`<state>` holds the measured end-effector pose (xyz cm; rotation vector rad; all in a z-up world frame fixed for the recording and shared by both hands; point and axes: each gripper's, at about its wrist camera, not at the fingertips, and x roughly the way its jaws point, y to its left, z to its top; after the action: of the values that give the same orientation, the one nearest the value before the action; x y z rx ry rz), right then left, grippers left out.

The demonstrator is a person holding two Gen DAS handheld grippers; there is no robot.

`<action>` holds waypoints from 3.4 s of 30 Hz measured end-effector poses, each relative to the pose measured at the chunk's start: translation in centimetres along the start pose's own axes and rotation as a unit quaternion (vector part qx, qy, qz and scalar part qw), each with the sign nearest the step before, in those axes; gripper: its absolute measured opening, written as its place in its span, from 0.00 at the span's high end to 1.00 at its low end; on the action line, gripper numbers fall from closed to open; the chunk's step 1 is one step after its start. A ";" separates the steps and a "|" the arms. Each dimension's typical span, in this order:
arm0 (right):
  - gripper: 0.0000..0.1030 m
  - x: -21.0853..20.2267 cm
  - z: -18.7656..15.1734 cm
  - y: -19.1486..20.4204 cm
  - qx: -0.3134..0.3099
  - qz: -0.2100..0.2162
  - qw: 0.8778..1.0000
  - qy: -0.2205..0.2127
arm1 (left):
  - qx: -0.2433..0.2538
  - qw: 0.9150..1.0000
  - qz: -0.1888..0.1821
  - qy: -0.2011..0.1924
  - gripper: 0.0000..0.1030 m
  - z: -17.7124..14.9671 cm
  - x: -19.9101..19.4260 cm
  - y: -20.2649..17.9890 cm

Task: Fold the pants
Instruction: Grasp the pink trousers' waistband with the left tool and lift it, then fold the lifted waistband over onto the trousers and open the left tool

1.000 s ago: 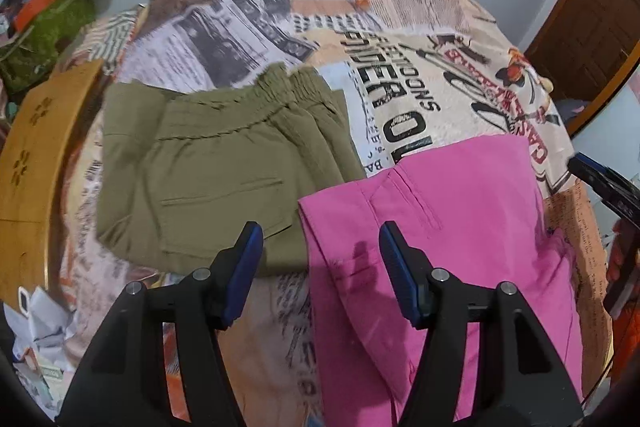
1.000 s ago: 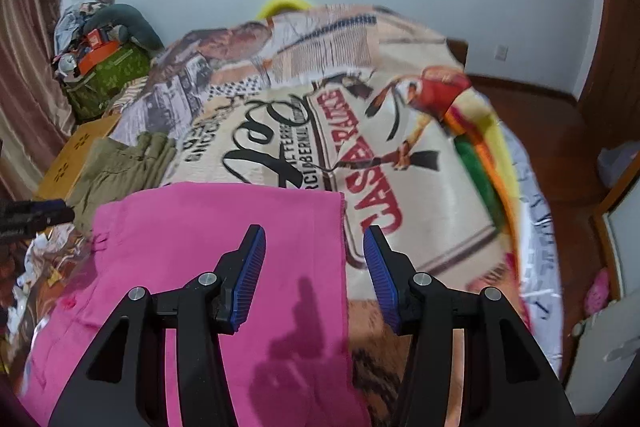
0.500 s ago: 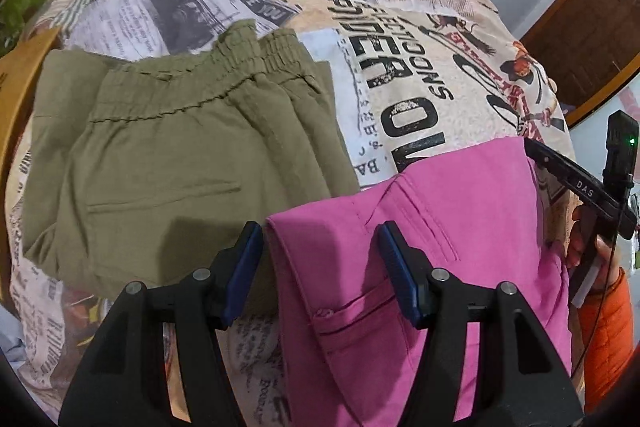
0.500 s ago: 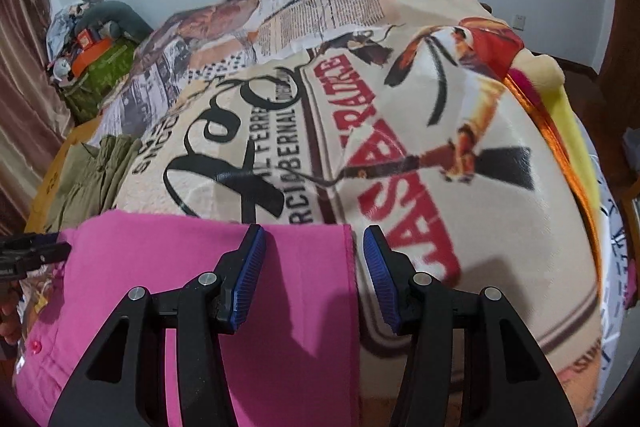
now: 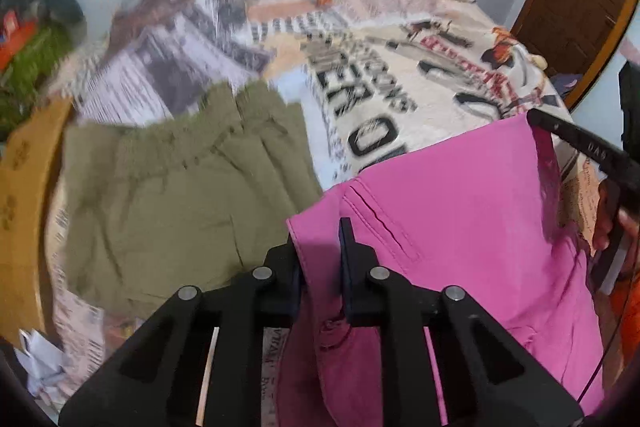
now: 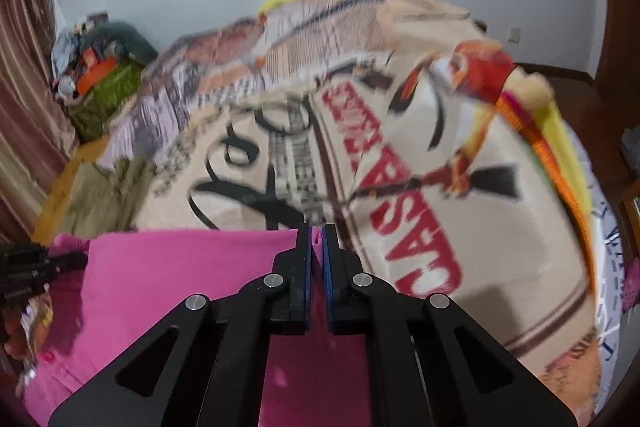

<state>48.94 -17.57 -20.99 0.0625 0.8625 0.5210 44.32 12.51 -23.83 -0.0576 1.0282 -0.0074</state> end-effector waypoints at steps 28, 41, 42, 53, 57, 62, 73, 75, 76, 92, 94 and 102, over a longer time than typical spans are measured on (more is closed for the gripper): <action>0.96 -19.0 -2.8 5.6 -0.058 0.033 0.993 -0.097 | 0.033 0.996 -0.009 -0.086 0.86 -3.2 -16.0 -3.4; 0.96 -21.5 -13.9 5.6 -0.030 0.050 0.998 -0.003 | 0.050 0.997 -0.051 -0.011 0.85 -14.9 -16.0 -5.2; 0.96 -21.3 -14.6 5.4 -0.027 0.048 0.998 0.008 | 0.050 0.997 -0.052 -0.007 0.85 -15.4 -15.9 -5.1; 0.92 -22.2 -19.0 4.7 -0.004 0.020 0.998 0.053 | 0.046 0.998 -0.035 0.027 0.83 -20.6 -15.6 -4.8; 0.73 -23.5 -19.1 5.6 -0.025 0.012 0.999 0.037 | 0.053 0.998 -0.019 0.016 0.77 -21.1 -17.0 -4.6; 0.60 -24.8 -18.5 7.5 -0.057 0.020 0.998 0.006 | 0.056 0.998 -0.001 -0.020 0.58 -20.6 -19.8 -4.7; 0.42 -23.5 -18.2 13.2 -0.141 0.061 0.988 0.015 | 0.118 0.991 -0.008 -0.058 0.21 -19.2 -21.3 -9.2; 0.42 -22.6 -18.4 13.9 -0.149 0.072 0.986 0.027 | 0.141 0.989 -0.003 -0.040 0.21 -19.6 -20.0 -10.4; 0.42 -22.2 -18.4 14.1 -0.152 0.075 0.985 0.033 | 0.149 0.988 0.000 -0.031 0.21 -19.7 -19.4 -10.8; 0.42 -17.0 -19.3 16.7 -0.169 0.111 0.974 0.102 | 0.138 0.990 -0.031 0.012 0.21 -18.9 -15.9 -11.4; 0.42 -16.2 -19.3 17.0 -0.168 0.113 0.973 0.107 | 0.130 0.991 -0.039 0.014 0.21 -18.7 -16.0 -11.1; 0.81 -14.9 -18.8 17.3 -0.159 0.131 0.973 0.104 | 0.116 0.991 -0.066 0.032 0.21 -18.9 -15.5 -10.9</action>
<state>19.96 -12.23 -18.30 -0.1773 0.9716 0.9219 20.34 1.33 -19.78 0.0861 1.0811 -0.2503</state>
